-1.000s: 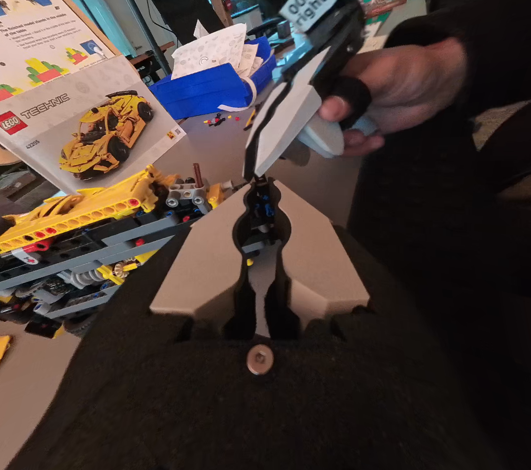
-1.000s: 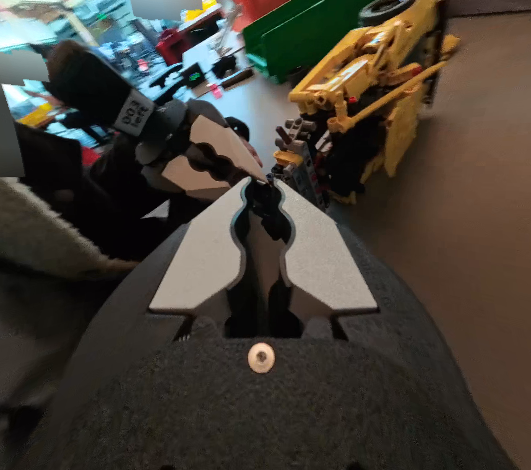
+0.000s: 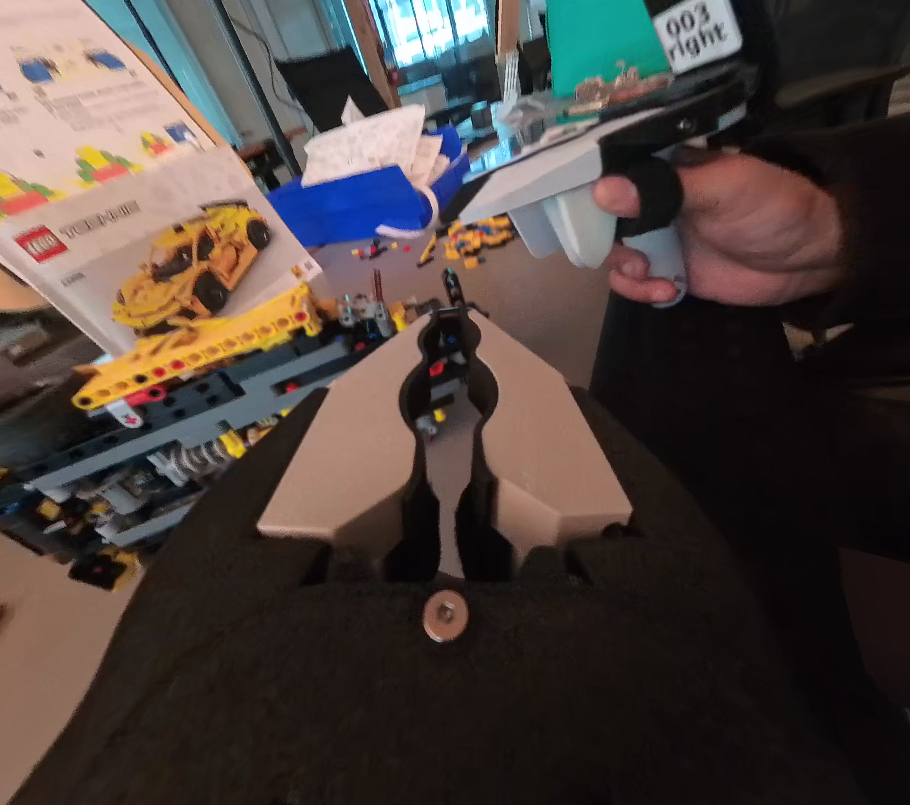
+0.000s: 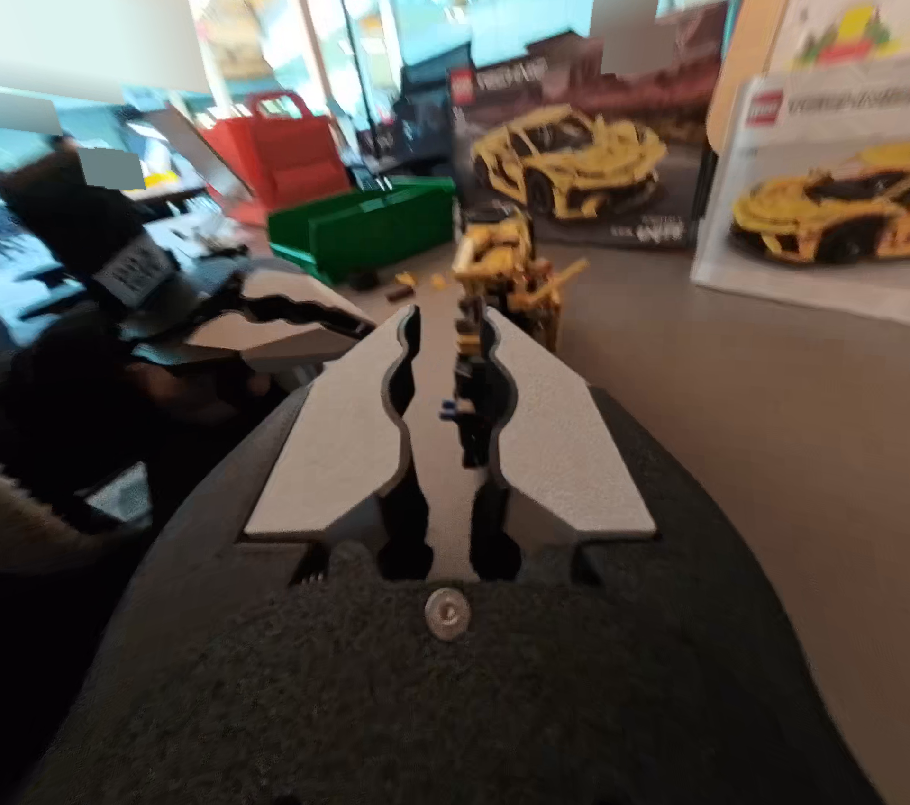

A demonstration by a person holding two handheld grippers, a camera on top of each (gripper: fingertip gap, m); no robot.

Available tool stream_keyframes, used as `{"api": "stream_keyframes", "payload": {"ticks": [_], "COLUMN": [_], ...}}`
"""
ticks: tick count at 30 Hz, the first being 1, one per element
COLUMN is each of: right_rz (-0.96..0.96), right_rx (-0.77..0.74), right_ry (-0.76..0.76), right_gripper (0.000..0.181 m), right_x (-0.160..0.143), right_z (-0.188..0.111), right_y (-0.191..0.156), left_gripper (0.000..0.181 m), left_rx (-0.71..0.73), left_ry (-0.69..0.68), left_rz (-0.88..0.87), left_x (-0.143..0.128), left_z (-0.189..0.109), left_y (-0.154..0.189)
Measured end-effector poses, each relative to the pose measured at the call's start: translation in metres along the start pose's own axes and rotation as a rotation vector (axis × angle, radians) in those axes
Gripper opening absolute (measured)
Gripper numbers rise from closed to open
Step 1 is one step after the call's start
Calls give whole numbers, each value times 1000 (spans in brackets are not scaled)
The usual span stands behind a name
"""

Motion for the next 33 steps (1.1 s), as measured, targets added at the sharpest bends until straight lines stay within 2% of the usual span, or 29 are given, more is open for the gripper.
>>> {"api": "stream_keyframes", "payload": {"ticks": [2, 4, 6, 8, 11, 13, 14, 16, 19, 25, 33], "right_rz": [32, 29, -96, -231, -111, -26, -20, -64, -54, -28, -2], "right_rx": [101, 158, 179, 237, 291, 376, 388, 395, 428, 452, 498], "right_ry": [56, 30, -11, -4, 159, 129, 114, 110, 113, 84, 52], "right_gripper": [20, 34, 38, 31, 16, 20, 22, 11, 5, 9, 4], "right_x": [6, 2, -5, -10, 3, 2, 1, -2, -2, -4, -7], "right_z": [-3, 3, 10, 14, 7, 6, 6, 5, 2, 3, 4], "right_y": [-11, -19, -34, -56, -68, -71, -72, -76, -79, -79, -83], "left_gripper": [7, 7, 7, 7, 7, 7, 7, 7, 7, 7, 7], "left_rx": [6, -18, -53, -168, -364, -461, -486, -507, -535, -561, -583], "left_ry": [73, 132, 219, 303, 328, 314, 304, 293, 291, 288, 301], "left_rz": [9, -57, -232, -461, -669, -737, -754, -760, -748, -750, -751], "left_x": [9, 17, 28, 35, 39, 39, 38, 38, 39, 40, 43], "left_z": [-3, -7, -15, -23, -26, -26, -25, -25, -26, -27, -29], "left_y": [1, 0, -9, -13, -6, 1, 4, 7, 11, 14, 16]}}
Point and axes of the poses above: each gripper's, where its closed fingertips meet, z out along the fingers, x out of its top, y = z × x across the jaws, the point moved 3 cm from there along -z, back along the fingers, and after that the axes turned 4 degrees about z, right-handed, at the moved point
